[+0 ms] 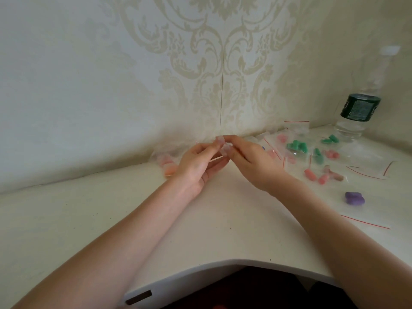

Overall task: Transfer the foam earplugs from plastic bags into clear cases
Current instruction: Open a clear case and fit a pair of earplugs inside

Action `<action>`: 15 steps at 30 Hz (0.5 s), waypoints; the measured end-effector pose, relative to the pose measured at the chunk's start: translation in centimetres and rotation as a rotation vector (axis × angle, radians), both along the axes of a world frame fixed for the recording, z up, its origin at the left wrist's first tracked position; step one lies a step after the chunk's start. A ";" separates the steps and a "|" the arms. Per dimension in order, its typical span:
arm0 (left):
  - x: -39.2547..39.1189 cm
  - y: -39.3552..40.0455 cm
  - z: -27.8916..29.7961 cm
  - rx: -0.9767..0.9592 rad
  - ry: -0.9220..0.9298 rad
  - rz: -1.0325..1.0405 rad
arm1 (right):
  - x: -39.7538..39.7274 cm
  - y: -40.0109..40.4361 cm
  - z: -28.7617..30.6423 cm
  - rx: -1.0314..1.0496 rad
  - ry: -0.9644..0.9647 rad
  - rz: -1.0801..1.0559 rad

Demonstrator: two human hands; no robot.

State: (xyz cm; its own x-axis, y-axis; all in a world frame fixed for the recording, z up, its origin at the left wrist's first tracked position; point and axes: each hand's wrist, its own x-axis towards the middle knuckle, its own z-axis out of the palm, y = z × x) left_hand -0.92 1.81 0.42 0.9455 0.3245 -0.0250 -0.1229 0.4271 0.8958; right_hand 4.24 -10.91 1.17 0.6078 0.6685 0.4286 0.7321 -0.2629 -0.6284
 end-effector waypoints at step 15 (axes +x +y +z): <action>0.0 0.0 -0.1 0.023 0.019 -0.005 | 0.3 0.1 -0.4 -0.088 -0.015 0.010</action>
State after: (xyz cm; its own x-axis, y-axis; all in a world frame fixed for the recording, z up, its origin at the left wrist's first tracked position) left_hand -0.96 1.84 0.32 0.9466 0.3204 -0.0357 -0.1037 0.4073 0.9074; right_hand 4.58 -10.83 0.74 0.5950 0.7097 0.3774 0.7443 -0.3093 -0.5919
